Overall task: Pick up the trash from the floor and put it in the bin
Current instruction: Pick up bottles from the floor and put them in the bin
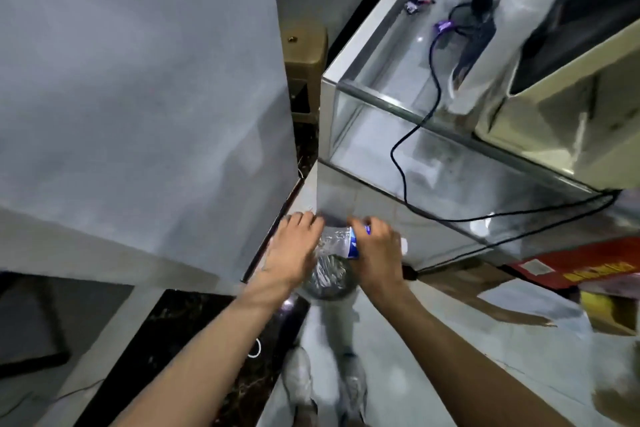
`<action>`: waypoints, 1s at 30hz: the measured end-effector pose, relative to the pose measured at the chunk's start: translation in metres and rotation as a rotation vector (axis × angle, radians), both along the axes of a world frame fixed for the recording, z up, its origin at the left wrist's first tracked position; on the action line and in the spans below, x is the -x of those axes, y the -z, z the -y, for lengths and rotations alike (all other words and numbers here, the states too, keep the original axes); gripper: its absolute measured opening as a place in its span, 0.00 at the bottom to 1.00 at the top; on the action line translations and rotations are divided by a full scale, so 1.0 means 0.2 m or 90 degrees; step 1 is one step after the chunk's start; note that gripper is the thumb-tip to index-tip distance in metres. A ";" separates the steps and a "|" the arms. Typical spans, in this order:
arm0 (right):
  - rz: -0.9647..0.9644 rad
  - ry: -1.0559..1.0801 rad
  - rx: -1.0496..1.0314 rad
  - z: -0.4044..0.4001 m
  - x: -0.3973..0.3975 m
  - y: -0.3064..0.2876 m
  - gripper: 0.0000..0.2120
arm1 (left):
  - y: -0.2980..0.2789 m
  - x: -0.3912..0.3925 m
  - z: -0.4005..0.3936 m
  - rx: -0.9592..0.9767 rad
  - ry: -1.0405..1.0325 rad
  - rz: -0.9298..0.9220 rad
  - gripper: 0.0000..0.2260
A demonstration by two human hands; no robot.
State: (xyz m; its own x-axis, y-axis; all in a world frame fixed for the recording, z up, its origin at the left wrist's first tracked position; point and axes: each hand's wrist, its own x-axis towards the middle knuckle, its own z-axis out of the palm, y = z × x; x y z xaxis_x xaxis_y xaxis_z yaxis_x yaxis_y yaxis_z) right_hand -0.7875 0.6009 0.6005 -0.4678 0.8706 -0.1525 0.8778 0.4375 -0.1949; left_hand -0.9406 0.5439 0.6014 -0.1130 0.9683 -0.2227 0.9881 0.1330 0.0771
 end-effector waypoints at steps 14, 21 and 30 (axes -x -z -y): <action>0.056 0.237 0.343 0.01 0.10 1.71 0.29 | 1.68 0.07 0.00 0.018 -0.141 0.183 0.23; 0.027 0.144 0.384 0.01 0.21 1.72 0.19 | 1.72 0.07 0.10 0.010 -0.073 0.018 0.21; 0.192 -0.036 0.451 -0.17 0.24 1.04 0.19 | 0.86 0.18 -0.12 0.164 -0.161 0.085 0.16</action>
State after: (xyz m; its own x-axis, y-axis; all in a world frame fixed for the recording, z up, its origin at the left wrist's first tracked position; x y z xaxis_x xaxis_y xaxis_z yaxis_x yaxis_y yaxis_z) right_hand -0.8361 0.6340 0.3930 -0.3585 0.4930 -0.7927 0.9172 0.3439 -0.2009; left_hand -0.9761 0.5669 0.4286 -0.2942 0.8244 -0.4835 0.9053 0.4025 0.1355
